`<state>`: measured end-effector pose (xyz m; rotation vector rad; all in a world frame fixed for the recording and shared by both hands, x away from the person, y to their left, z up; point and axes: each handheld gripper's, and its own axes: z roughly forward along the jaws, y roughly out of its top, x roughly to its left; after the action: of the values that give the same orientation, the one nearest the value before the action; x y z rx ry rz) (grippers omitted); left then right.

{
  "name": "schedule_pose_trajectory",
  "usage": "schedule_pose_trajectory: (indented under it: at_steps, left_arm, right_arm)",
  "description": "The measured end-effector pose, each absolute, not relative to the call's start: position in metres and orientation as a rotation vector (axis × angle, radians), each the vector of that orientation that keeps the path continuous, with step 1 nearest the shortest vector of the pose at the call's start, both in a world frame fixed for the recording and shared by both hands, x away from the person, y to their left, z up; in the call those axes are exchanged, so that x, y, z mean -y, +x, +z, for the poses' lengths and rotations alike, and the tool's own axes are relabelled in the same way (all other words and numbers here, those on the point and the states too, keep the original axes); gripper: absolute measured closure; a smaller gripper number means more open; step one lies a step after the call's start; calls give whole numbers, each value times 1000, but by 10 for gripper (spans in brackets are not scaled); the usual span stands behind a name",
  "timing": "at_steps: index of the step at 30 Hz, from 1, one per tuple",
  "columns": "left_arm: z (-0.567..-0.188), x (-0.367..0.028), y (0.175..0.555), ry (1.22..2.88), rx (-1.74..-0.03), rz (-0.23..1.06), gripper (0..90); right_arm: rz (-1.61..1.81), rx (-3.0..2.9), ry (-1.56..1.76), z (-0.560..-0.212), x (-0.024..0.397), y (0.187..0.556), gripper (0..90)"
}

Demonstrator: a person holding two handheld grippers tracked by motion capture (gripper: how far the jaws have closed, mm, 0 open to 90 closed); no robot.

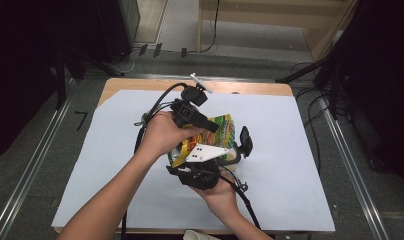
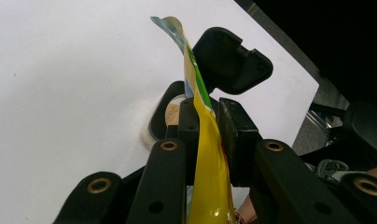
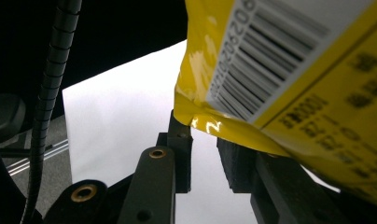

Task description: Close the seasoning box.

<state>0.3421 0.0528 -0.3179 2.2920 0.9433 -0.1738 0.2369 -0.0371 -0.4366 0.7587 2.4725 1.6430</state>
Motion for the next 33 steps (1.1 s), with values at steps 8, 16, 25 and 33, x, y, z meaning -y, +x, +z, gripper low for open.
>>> schedule_pose_trajectory:
  at_steps: [8,16,25,33]
  left_arm:
    - [-319,-52,344,2305,-949,-178,797]
    - [-319,-51,344,2312,-945,-172,798]
    - [-318,-49,343,2309,-934,-167,797]
    - [-316,-49,343,2309,-927,-154,799]
  right_arm:
    - [1675,-2482,783,-437,38,238,765]
    - [1681,-2482,788,-438,38,238,766]
    - [1664,-2462,790,-438,39,238,762]
    - [1657,-2455,780,-437,40,238,759]
